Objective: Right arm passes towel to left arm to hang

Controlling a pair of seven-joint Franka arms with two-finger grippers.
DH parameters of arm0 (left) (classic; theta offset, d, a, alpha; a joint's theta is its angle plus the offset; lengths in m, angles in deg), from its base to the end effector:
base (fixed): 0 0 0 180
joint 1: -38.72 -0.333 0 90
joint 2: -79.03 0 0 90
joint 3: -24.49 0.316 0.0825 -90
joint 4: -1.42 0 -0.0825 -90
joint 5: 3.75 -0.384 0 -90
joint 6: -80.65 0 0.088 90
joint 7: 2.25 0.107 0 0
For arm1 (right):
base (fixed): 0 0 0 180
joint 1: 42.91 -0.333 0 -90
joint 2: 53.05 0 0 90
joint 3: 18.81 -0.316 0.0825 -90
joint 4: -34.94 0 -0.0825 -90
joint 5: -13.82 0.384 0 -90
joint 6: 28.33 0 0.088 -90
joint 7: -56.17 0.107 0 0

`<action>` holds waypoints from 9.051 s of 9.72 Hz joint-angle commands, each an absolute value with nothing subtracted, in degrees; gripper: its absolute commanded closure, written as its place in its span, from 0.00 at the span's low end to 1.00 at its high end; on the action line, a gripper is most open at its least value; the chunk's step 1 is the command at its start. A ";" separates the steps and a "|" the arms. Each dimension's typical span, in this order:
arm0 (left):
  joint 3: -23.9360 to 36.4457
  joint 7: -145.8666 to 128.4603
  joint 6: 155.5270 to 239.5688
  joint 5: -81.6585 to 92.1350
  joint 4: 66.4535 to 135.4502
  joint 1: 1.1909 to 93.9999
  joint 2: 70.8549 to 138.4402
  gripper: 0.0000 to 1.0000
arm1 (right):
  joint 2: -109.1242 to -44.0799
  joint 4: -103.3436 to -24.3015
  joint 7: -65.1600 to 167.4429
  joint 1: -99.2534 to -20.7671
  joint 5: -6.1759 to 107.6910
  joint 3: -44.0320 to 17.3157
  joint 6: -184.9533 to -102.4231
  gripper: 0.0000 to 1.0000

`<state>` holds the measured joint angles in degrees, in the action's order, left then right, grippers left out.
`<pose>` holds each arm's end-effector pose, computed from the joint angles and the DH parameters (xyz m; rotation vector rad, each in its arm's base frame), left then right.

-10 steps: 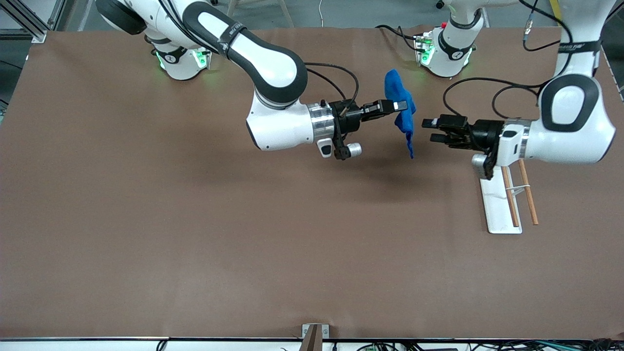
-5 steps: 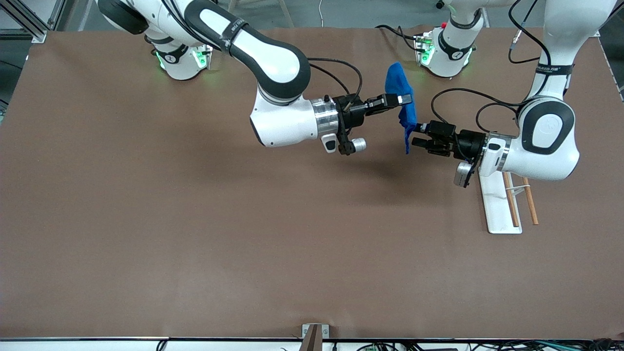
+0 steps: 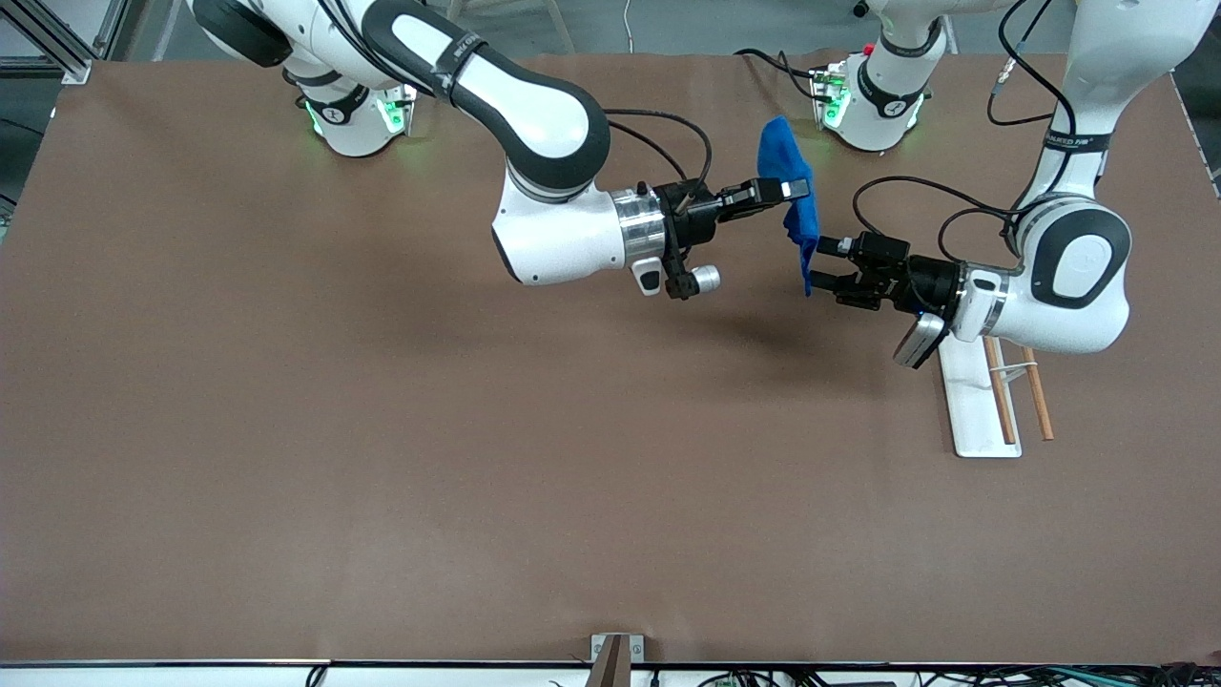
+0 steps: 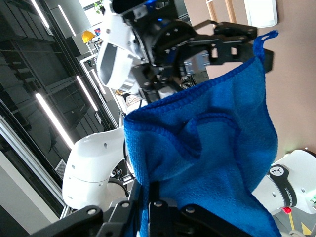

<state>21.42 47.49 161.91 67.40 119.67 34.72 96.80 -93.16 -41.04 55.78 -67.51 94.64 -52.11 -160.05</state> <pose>0.5245 -0.1032 0.3142 1.6475 -0.2919 -0.2260 0.4892 0.5867 0.4311 -1.6606 0.0990 0.5137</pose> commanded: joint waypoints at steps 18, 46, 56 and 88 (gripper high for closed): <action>21.42 62.97 153.69 84.75 134.13 33.54 95.73 1.00 | -93.83 -37.57 61.08 -68.84 96.27 -52.65 -161.84 0.98; 16.07 5.18 171.14 30.81 100.91 32.13 89.32 1.00 | -59.48 -47.58 60.42 -57.07 10.40 -21.72 -115.61 0.00; 7.18 -35.86 194.36 -9.70 101.96 34.76 89.83 1.00 | -56.57 -51.37 51.60 -40.10 12.42 -29.35 -118.59 0.00; 25.47 13.41 196.58 -2.88 99.50 31.51 89.95 0.00 | -52.08 -51.90 56.52 -42.30 13.47 -22.85 -115.08 0.00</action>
<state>27.04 14.98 196.73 -3.61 97.25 31.51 92.58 -52.97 -51.13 56.04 -43.36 13.52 -22.60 -115.04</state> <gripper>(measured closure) 0.000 0.000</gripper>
